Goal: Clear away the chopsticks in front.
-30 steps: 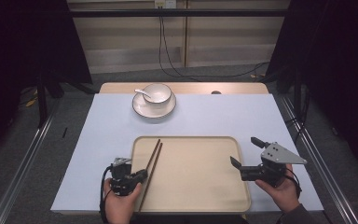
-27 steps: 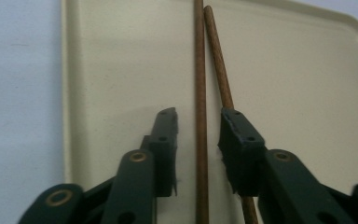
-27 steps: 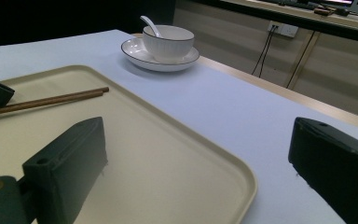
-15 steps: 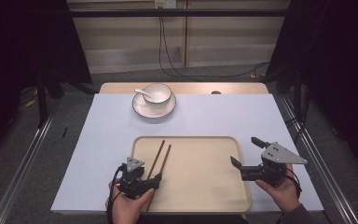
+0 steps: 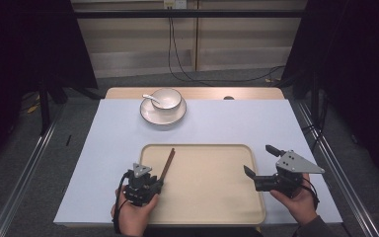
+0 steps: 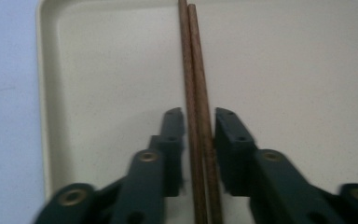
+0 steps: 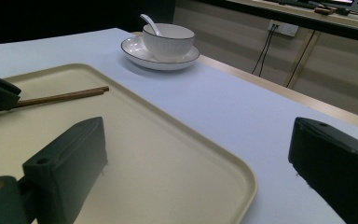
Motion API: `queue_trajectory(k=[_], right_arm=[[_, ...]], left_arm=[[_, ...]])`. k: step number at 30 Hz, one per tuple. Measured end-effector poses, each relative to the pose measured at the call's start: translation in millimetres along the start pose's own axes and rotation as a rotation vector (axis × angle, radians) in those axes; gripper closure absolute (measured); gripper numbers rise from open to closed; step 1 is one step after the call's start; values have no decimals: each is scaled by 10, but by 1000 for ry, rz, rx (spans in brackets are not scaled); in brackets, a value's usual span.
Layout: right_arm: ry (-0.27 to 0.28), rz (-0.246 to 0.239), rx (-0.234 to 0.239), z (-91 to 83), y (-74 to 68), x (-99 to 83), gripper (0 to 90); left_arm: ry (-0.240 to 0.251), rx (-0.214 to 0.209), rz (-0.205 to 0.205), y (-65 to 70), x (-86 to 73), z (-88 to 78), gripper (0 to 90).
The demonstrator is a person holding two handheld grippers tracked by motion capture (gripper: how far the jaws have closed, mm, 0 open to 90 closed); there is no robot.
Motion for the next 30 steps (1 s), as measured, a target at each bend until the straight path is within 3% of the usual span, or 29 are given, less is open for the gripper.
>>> queue_trajectory(k=[6, 12, 13, 15, 17, 18, 25, 27, 30], right_arm=[[1, 5, -5, -2, 10, 2, 38], [2, 5, 4, -13, 6, 1, 38], [3, 6, -4, -18, 21, -3, 37], [1, 4, -5, -22, 28, -8, 37], [3, 7, -6, -24, 32, -5, 37], [7, 5, -2, -26, 26, 2, 38], [6, 5, -3, -40, 7, 0, 38], [6, 5, -8, -43, 13, -1, 38], [5, 2, -6, -43, 15, -2, 38]], left_arm=[[-9, 4, 2, -16, 65, 66, 845], [14, 6, -18, -19, 138, 122, 810], [35, -1, -16, -5, 167, 103, 676], [52, -37, -28, 21, 201, 76, 642], [54, -40, -30, 25, 212, 60, 606], [66, -66, -33, 43, 238, 29, 598], [103, -71, -41, 1, 294, -2, 445], [118, -74, -30, -15, 317, -7, 335], [171, -73, -16, -56, 391, -70, 259]])
Point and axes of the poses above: each handheld gripper's, and its own axes: z roughly forward along the jaws, x roughly out of its top, y roughly to its right, the point moved 10 cm from there along z, roughly forward along the jaws, and after that the axes turned 10 degrees about -y, right-handed, at the moved point
